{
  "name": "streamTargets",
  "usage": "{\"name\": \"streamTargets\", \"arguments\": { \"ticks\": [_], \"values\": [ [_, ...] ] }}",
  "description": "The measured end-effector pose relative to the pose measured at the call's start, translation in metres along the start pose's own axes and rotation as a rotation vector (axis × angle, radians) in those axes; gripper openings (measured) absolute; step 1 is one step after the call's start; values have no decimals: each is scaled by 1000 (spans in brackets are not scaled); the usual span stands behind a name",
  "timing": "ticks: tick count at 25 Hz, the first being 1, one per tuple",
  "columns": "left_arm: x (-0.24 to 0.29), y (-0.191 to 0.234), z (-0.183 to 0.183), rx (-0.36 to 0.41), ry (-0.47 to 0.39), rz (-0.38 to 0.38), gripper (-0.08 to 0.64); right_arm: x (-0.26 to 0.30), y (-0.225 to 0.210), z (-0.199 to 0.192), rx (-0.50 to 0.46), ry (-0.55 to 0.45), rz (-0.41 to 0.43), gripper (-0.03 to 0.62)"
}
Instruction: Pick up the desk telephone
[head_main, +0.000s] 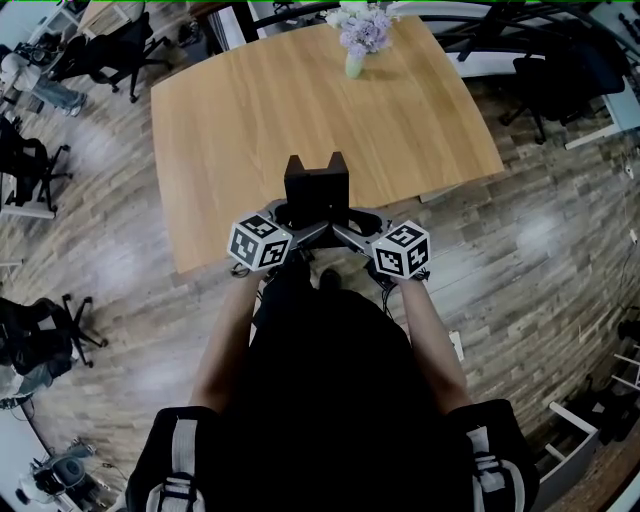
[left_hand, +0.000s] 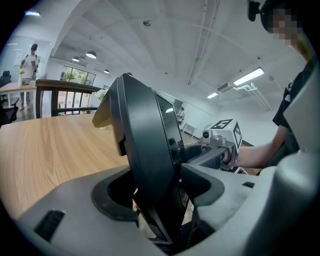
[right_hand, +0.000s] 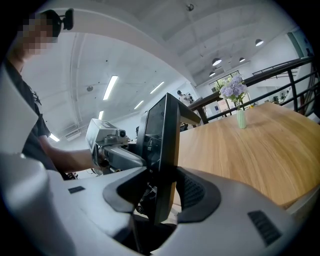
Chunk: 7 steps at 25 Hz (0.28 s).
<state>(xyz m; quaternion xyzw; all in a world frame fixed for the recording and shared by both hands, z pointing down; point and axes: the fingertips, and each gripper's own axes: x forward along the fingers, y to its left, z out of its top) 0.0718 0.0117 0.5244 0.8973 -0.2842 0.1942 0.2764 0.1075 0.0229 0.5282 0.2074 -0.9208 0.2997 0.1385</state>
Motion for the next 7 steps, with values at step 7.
{"name": "streamTargets", "arguments": {
  "ticks": [7],
  "values": [
    [1,-5,1,8,4,-12,290,-5,1,-1,-1,1,-9,195]
  ]
}}
